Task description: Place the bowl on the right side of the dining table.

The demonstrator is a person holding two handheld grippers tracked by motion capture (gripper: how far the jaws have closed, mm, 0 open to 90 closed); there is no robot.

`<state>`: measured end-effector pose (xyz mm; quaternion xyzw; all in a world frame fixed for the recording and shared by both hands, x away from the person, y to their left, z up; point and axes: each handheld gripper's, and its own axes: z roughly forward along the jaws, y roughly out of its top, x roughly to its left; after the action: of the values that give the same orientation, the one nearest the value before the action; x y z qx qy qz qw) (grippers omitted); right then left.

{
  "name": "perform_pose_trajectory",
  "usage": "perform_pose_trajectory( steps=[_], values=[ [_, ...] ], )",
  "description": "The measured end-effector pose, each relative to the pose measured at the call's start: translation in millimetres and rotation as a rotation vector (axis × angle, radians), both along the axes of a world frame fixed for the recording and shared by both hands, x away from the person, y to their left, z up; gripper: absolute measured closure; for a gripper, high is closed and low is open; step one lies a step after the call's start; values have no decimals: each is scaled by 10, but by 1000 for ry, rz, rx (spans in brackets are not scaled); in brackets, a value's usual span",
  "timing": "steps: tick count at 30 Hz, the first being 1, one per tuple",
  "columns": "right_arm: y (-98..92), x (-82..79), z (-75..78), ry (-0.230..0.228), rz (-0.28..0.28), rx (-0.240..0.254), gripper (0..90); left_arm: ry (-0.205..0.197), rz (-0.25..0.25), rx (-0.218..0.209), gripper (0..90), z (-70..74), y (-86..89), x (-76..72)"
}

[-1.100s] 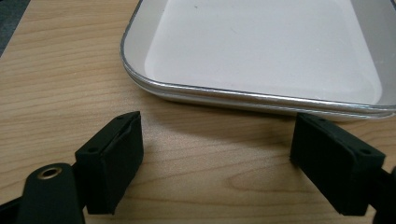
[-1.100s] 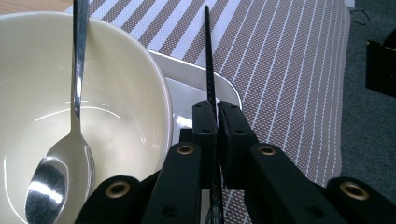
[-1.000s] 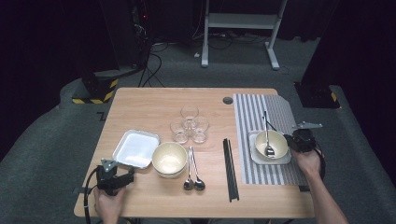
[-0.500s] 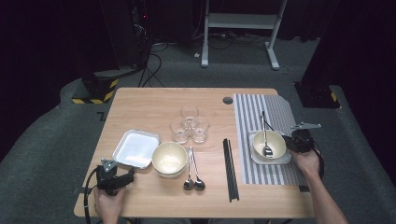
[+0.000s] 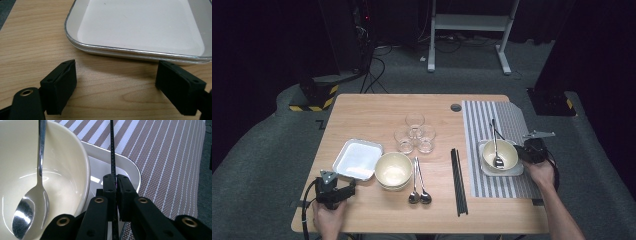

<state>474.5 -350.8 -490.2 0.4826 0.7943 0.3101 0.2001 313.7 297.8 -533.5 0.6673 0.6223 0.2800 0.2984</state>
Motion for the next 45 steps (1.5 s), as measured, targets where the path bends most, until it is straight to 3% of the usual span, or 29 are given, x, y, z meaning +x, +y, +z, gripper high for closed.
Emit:
perform_pose_trajectory(
  steps=[28, 36, 39, 45],
  values=[
    [21, 28, -49, -6, 10, 9, 855, 0, 0, 0, 172, 0, 0, 0],
    [-6, 14, -48, -9, 0, 30, 799, 0, 0, 0, 172, 0, 0, 0],
    [-18, 4, -43, -16, -10, 51, 769, 0, 0, 0, 172, 0, 0, 0],
    [-10, -39, 7, -50, -35, 55, 802, 0, 0, 0, 172, 0, 0, 0]
  ],
)
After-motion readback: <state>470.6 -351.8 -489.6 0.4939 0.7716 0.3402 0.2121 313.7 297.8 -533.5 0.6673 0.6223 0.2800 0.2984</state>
